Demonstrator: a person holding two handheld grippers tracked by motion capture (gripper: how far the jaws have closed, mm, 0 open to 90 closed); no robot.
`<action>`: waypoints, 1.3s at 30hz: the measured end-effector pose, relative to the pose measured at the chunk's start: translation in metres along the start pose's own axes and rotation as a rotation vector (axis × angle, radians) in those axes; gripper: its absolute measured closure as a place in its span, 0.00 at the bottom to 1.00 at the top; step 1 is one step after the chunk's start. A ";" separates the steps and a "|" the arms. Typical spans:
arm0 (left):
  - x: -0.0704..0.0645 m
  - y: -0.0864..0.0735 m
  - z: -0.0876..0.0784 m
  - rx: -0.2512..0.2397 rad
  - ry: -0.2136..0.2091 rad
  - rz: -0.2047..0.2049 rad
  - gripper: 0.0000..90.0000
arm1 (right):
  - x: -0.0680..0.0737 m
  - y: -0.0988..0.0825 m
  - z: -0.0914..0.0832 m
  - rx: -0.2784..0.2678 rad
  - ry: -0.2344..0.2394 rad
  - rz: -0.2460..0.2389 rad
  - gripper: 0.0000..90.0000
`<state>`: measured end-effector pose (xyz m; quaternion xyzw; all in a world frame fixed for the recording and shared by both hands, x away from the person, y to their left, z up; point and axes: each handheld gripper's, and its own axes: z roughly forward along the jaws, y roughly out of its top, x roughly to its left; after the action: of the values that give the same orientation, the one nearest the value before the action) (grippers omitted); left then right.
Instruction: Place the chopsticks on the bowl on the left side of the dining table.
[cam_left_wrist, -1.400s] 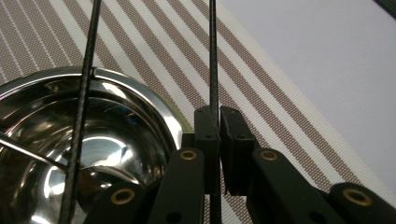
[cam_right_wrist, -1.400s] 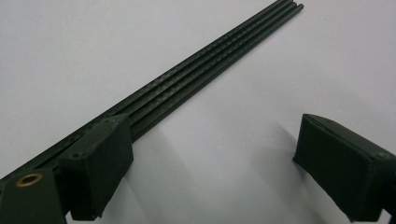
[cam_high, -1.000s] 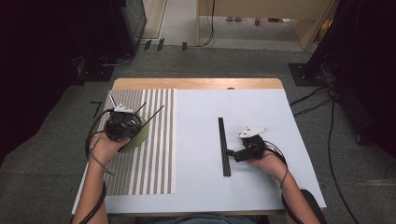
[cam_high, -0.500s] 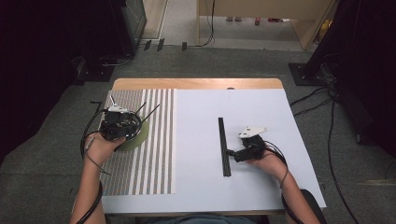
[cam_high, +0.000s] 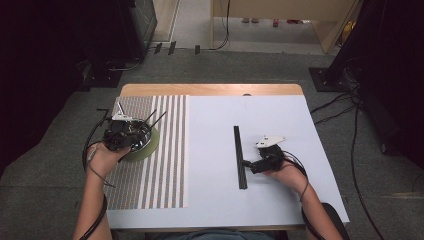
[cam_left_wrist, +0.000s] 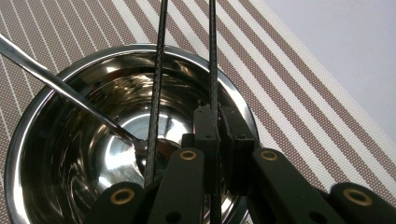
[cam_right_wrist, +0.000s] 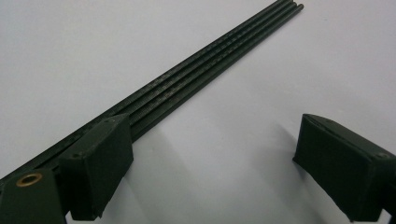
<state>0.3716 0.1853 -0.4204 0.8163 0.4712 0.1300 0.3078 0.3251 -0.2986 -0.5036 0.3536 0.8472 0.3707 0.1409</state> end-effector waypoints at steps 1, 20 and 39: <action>0.001 -0.001 0.000 -0.001 0.004 0.003 0.97 | 0.000 0.000 0.000 0.000 0.000 0.000 0.12; 0.009 -0.006 -0.001 0.009 0.025 0.015 0.97 | 0.000 0.000 0.000 -0.001 0.000 -0.003 0.12; 0.012 -0.008 -0.005 -0.003 0.020 -0.008 0.89 | 0.000 0.000 0.000 -0.001 0.000 -0.003 0.12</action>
<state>0.3701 0.2004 -0.4220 0.8127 0.4771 0.1377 0.3047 0.3253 -0.2987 -0.5036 0.3522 0.8474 0.3711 0.1416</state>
